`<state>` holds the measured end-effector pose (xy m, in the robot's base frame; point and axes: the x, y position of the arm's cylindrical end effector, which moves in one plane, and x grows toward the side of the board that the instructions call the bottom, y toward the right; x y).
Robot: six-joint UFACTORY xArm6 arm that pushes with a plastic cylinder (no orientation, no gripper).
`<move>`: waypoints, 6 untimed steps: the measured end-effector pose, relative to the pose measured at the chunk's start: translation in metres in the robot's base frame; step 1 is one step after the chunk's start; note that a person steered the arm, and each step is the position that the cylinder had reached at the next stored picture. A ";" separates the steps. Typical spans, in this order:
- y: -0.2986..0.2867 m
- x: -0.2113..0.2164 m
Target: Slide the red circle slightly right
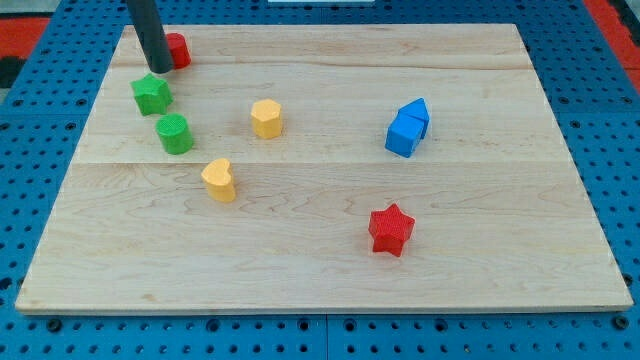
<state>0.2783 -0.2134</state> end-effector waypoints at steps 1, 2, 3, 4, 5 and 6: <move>-0.003 -0.001; -0.004 -0.005; -0.020 -0.009; -0.020 -0.019; -0.007 -0.019; 0.004 -0.020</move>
